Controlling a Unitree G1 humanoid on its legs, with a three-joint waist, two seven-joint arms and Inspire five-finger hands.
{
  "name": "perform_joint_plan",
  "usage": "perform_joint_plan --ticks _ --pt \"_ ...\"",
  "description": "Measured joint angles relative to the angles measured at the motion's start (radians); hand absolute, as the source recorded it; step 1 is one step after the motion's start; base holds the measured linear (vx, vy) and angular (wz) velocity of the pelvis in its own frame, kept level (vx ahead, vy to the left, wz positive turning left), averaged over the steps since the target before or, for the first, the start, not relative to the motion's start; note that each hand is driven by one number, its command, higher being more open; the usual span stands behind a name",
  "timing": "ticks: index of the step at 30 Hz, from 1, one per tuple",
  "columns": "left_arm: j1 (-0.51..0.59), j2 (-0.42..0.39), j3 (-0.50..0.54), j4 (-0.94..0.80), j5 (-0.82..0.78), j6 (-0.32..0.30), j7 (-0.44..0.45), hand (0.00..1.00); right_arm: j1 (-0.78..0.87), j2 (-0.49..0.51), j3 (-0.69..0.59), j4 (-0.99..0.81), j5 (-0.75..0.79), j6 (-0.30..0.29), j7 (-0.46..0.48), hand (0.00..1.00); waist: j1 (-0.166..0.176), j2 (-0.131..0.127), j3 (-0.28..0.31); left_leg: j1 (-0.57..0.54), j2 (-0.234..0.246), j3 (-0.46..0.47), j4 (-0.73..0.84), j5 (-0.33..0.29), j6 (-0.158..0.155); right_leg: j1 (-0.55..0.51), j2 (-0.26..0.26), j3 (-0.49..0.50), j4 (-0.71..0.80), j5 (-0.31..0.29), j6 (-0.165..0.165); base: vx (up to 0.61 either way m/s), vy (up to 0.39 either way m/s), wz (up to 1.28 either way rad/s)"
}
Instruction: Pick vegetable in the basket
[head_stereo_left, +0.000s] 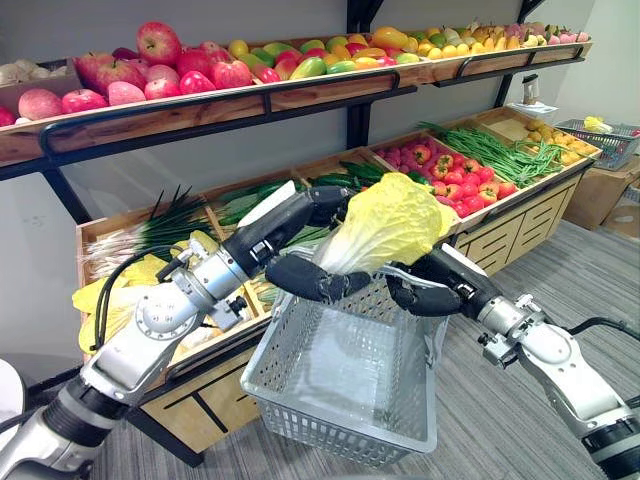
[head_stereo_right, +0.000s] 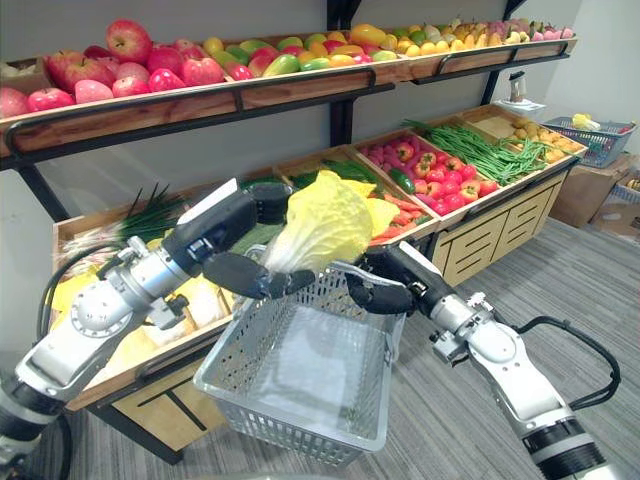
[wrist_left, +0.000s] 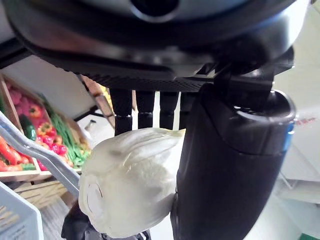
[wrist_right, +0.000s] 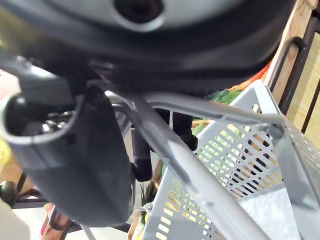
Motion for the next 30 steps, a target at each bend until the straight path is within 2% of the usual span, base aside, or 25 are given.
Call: perform_joint_plan --ticks 9,11,15,25,30 --pt "0.075 0.002 -0.004 -0.023 0.000 -0.003 -0.032 0.00 0.000 -0.003 0.000 0.028 -0.001 0.000 0.000 0.00 -0.001 0.000 0.000 -0.001 0.000 -0.002 0.000 0.001 0.000 0.000 -0.001 -0.002 0.000 -0.003 0.004 0.00 0.000 0.00" --pt "0.079 0.033 -0.036 -0.030 0.005 -0.003 -0.041 0.00 0.000 -0.003 0.000 0.031 -0.005 0.000 -0.001 0.00 0.000 -0.001 0.000 -0.001 0.000 -0.002 0.000 0.001 0.000 0.000 -0.001 -0.002 0.000 -0.002 0.003 0.00 0.000 0.00" --pt "0.116 0.067 -0.082 -0.075 0.089 -0.005 -0.063 0.00 0.000 -0.003 0.000 0.040 -0.006 0.000 -0.001 0.00 -0.001 -0.001 -0.001 -0.001 0.000 0.001 0.000 0.001 0.000 0.000 -0.001 -0.002 -0.001 0.000 0.000 0.00 0.000 0.00" --pt "0.214 0.084 -0.088 -0.081 0.179 -0.026 -0.065 0.00 0.000 -0.008 0.000 0.041 -0.006 0.000 0.000 0.00 -0.001 -0.006 -0.002 -0.001 0.000 0.004 0.000 -0.003 -0.005 0.000 -0.001 -0.002 -0.002 -0.003 0.004 0.00 0.000 0.00" --pt "0.227 0.101 -0.118 -0.078 0.246 -0.026 -0.066 0.00 0.000 -0.009 0.000 0.041 -0.006 0.000 0.002 0.00 -0.001 -0.011 -0.001 -0.001 0.000 0.005 0.000 -0.004 -0.006 0.000 -0.002 -0.001 -0.004 -0.003 0.004 0.00 0.000 0.00"
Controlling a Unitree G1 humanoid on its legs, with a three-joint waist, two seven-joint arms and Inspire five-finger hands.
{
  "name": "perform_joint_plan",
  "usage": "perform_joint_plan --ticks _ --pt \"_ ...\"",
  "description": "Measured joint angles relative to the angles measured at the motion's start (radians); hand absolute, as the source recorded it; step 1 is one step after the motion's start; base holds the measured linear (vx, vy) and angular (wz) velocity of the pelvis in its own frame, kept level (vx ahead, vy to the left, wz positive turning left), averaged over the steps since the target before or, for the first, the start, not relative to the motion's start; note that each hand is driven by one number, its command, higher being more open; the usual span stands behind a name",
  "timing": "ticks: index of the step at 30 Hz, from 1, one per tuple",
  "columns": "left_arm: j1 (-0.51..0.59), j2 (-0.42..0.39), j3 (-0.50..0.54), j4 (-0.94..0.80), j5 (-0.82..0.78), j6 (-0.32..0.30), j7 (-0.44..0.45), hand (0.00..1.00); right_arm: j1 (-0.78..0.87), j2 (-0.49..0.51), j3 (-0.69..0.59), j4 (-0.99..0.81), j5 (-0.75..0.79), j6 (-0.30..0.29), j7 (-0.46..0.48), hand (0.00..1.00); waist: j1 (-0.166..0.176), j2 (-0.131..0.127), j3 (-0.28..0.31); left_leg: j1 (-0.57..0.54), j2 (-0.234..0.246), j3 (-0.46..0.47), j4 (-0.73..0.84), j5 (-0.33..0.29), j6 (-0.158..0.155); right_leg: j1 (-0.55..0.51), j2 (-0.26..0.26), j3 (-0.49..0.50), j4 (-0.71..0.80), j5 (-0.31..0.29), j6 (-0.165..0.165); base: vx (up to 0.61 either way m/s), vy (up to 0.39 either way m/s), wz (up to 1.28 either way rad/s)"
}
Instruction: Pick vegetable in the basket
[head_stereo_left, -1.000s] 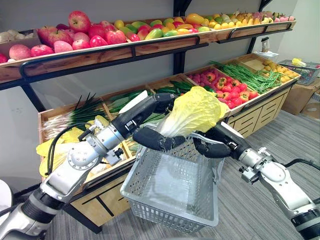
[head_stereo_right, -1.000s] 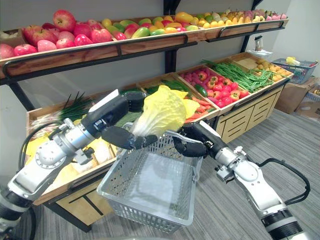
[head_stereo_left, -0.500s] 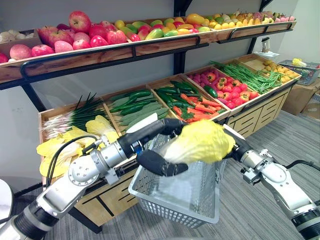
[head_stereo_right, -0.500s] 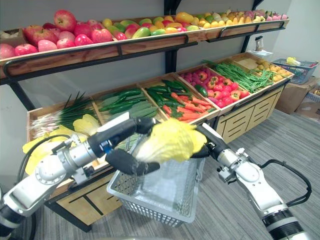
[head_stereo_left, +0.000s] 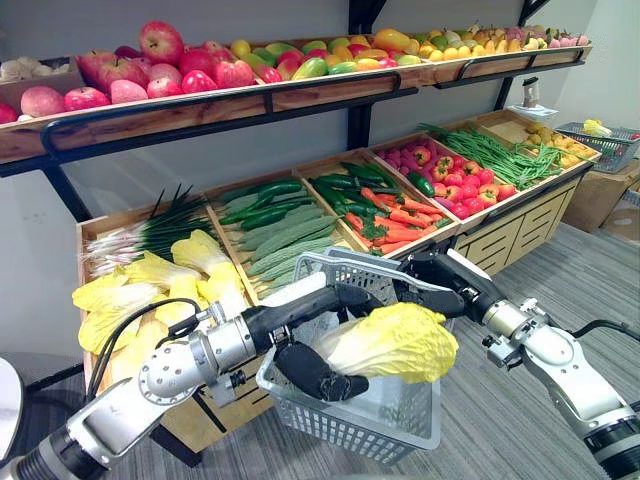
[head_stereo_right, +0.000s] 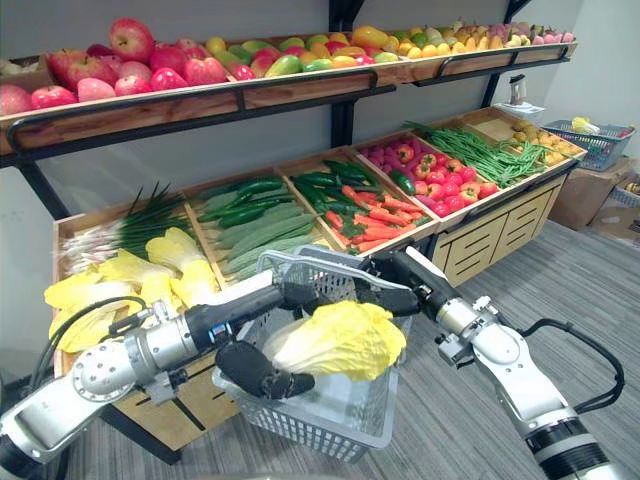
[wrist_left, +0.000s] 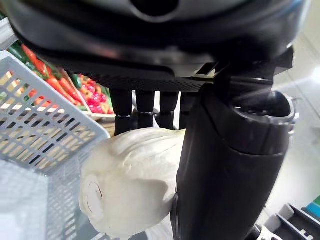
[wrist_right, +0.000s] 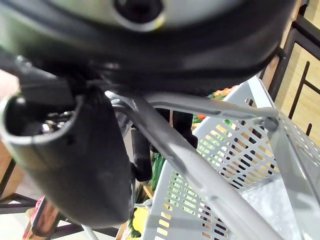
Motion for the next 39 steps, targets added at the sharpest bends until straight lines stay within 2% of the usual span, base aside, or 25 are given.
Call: perform_joint_plan --ticks 7,14,18,25,26,35,39 --pt "0.016 -0.001 0.000 0.084 0.032 -0.007 0.000 0.00 0.009 -0.002 0.000 -0.007 0.002 0.000 0.003 0.00 -0.001 -0.006 0.003 -0.001 0.001 0.002 0.000 -0.002 -0.003 0.000 0.001 0.001 -0.004 0.000 0.000 0.00 0.000 0.00" --pt "0.019 -0.010 0.001 0.237 0.148 -0.005 0.001 0.00 0.053 -0.011 0.000 -0.064 0.010 0.000 0.034 0.00 -0.002 -0.015 0.002 -0.002 0.003 0.006 0.000 -0.003 -0.003 -0.002 0.004 0.005 -0.007 0.003 -0.004 0.00 0.000 0.00" --pt "0.019 -0.061 0.010 0.279 0.188 -0.018 0.001 0.00 0.064 -0.030 0.000 -0.089 0.012 0.001 0.040 0.00 0.000 -0.017 0.002 -0.004 0.004 0.008 0.000 -0.005 -0.005 -0.005 0.006 0.007 -0.006 0.002 -0.006 0.00 0.000 0.00" --pt "0.000 -0.105 0.011 0.334 0.238 -0.032 0.002 0.00 0.064 -0.047 0.000 -0.111 0.021 0.010 0.056 0.00 -0.001 -0.017 0.002 -0.004 0.008 0.020 0.000 -0.010 -0.013 -0.015 0.013 0.023 -0.004 -0.002 -0.003 0.01 -0.005 -0.07" --pt "-0.012 -0.111 0.012 0.347 0.247 -0.036 0.002 1.00 0.064 -0.050 0.000 -0.112 0.040 0.022 0.056 0.00 -0.001 -0.016 0.002 -0.005 0.008 0.020 0.000 -0.011 -0.014 -0.016 0.013 0.023 -0.004 -0.001 -0.005 0.00 0.000 0.00" --pt "-0.028 -0.132 0.013 0.359 0.264 -0.039 0.004 1.00 0.079 -0.052 -0.001 -0.122 0.055 0.029 0.056 0.00 -0.004 -0.012 0.003 -0.004 0.010 0.020 0.000 -0.009 -0.012 -0.015 0.015 0.023 -0.004 0.001 -0.009 0.00 0.000 0.00" --pt "-0.042 -0.135 0.013 0.356 0.264 -0.027 0.004 1.00 0.079 -0.052 -0.002 -0.130 0.058 0.029 0.057 0.00 -0.004 -0.001 0.009 -0.004 0.009 0.018 0.000 -0.011 -0.014 -0.015 0.014 0.021 -0.001 0.000 -0.009 0.00 0.000 0.00"
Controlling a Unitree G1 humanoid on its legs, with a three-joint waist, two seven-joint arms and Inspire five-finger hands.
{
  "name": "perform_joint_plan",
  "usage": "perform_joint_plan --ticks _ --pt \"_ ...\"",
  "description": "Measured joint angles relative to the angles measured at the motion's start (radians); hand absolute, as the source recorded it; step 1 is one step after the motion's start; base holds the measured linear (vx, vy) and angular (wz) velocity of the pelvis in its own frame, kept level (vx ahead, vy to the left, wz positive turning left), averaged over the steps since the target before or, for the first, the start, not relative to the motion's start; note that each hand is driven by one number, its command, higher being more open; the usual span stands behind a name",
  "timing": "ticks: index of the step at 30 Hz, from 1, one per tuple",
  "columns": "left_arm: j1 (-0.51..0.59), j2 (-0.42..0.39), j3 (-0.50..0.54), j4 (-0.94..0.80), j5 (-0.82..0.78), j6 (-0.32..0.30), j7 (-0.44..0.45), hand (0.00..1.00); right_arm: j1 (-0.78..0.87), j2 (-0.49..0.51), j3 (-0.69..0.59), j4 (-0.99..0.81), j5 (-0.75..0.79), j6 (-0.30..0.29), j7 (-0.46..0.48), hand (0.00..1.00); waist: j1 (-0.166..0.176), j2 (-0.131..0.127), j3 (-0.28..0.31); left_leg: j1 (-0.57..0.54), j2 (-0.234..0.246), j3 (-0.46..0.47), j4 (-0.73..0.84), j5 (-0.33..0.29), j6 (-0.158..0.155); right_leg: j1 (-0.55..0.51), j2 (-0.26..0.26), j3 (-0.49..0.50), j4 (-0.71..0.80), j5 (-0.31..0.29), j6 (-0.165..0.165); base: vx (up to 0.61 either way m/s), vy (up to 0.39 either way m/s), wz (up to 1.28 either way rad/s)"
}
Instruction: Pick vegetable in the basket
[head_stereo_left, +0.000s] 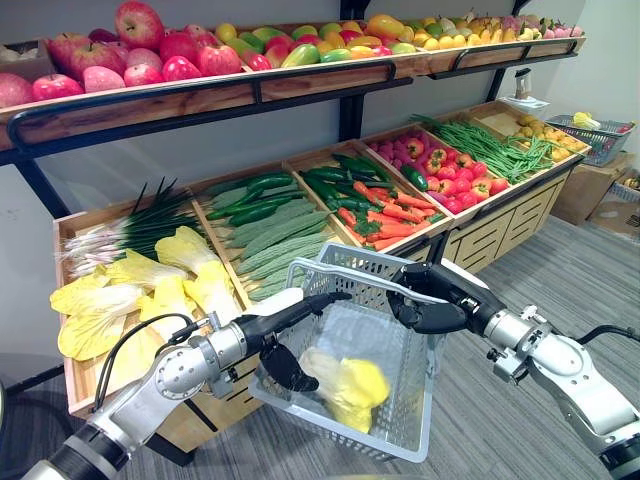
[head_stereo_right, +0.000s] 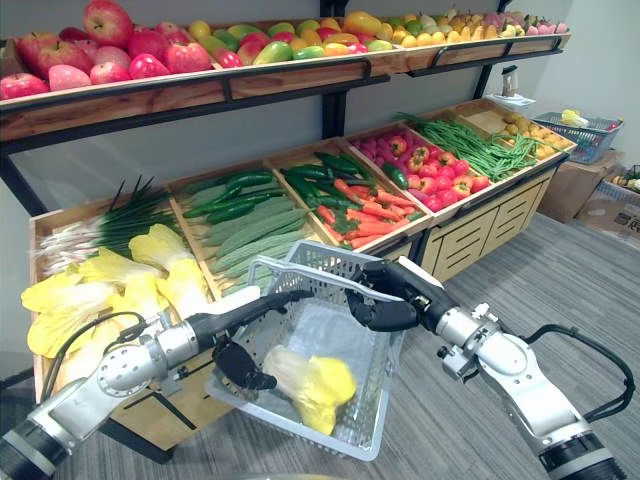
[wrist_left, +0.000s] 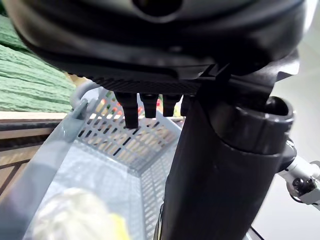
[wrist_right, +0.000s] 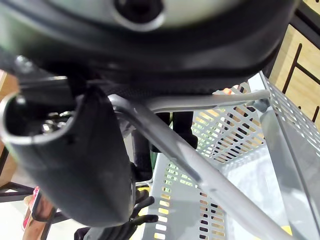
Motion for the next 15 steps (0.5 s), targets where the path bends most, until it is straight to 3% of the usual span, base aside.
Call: perform_joint_plan --ticks 4,15 --pt "-0.020 0.020 0.000 -0.046 -0.007 0.012 0.000 1.00 0.000 0.000 -0.007 -0.008 0.028 0.000 -0.001 0.00 0.001 0.010 0.002 0.000 0.000 -0.007 0.000 0.000 0.000 0.002 -0.001 -0.007 0.003 -0.001 -0.001 0.00 -0.001 0.05" --pt "-0.050 0.220 0.030 -0.322 -0.242 0.005 -0.012 1.00 0.000 0.000 -0.010 -0.009 0.032 0.000 0.015 0.00 0.009 0.021 -0.004 -0.001 -0.003 -0.033 0.000 0.006 0.008 0.015 -0.009 -0.035 0.002 -0.008 -0.002 0.01 -0.005 0.07"
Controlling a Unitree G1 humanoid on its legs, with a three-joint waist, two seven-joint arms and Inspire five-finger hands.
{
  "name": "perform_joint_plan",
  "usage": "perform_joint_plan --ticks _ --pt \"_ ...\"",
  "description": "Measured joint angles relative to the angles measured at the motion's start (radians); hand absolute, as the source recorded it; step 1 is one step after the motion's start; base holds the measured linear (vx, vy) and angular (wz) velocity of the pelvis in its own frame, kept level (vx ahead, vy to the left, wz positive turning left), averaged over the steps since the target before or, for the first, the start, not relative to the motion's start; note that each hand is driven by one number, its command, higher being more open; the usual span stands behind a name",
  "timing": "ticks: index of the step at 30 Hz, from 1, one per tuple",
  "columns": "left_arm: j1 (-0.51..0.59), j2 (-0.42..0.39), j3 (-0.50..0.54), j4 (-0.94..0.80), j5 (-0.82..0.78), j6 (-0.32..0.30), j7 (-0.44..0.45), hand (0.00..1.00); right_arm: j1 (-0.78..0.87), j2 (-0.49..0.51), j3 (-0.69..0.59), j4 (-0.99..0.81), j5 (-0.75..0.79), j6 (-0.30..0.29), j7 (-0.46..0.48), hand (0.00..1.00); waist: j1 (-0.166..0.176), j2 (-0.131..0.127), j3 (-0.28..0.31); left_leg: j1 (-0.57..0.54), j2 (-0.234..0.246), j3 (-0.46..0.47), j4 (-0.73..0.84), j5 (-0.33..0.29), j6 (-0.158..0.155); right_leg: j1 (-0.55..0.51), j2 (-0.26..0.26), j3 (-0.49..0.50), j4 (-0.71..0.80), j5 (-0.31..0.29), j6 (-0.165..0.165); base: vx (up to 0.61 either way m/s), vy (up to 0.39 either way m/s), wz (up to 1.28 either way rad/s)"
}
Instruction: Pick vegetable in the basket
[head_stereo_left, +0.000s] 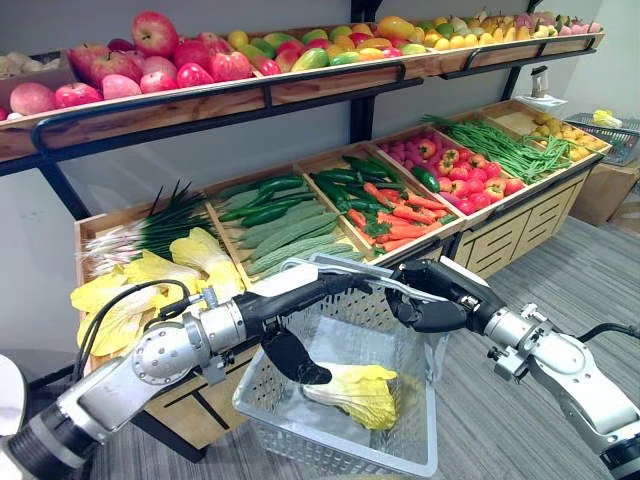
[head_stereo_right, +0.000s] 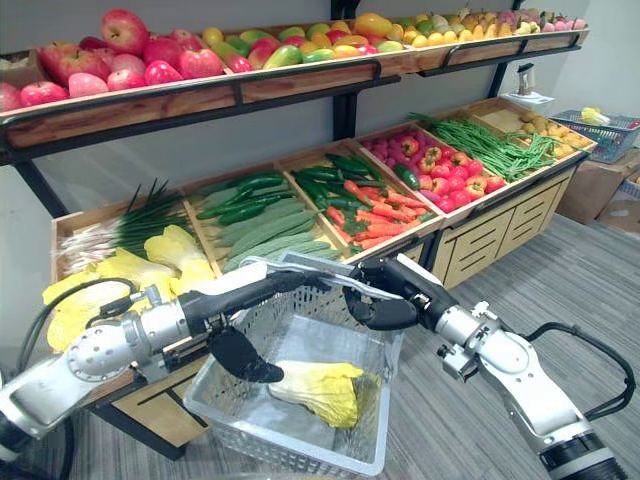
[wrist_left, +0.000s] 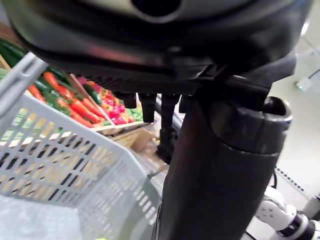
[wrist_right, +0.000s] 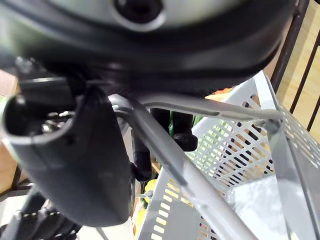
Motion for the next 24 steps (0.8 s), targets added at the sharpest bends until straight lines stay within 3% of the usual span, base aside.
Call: perform_joint_plan --ticks 8,14,17,24 --pt "0.000 0.060 0.195 -0.161 -0.282 -0.024 -0.050 1.00 0.000 -0.021 0.000 0.064 -0.001 0.000 -0.001 0.00 0.005 0.007 -0.005 0.000 -0.002 -0.021 0.000 0.003 0.004 0.012 -0.006 -0.020 0.000 -0.004 -0.006 0.00 -0.001 0.08" --pt "0.018 0.056 0.328 -0.181 -0.349 -0.044 -0.067 1.00 0.003 -0.020 -0.024 0.116 -0.002 0.000 -0.017 0.00 0.009 0.011 -0.008 -0.004 -0.001 -0.037 0.000 0.006 0.001 0.014 -0.006 -0.035 -0.002 -0.008 -0.003 -0.01 0.001 0.06" --pt "0.021 -0.005 0.423 -0.115 -0.348 -0.063 -0.050 1.00 0.038 0.001 -0.095 0.116 -0.003 -0.001 -0.019 0.00 0.015 0.010 -0.009 -0.018 -0.001 -0.053 0.000 0.012 0.003 0.012 -0.007 -0.048 -0.007 -0.008 -0.004 0.00 0.000 0.17" --pt "0.186 -0.305 0.787 0.175 -0.300 -0.066 0.117 1.00 0.213 0.198 -0.444 0.115 -0.010 -0.004 -0.074 0.00 0.015 -0.001 -0.023 -0.053 0.000 -0.111 0.000 0.025 0.005 0.015 -0.011 -0.104 -0.025 -0.005 -0.014 0.02 -0.006 0.22"
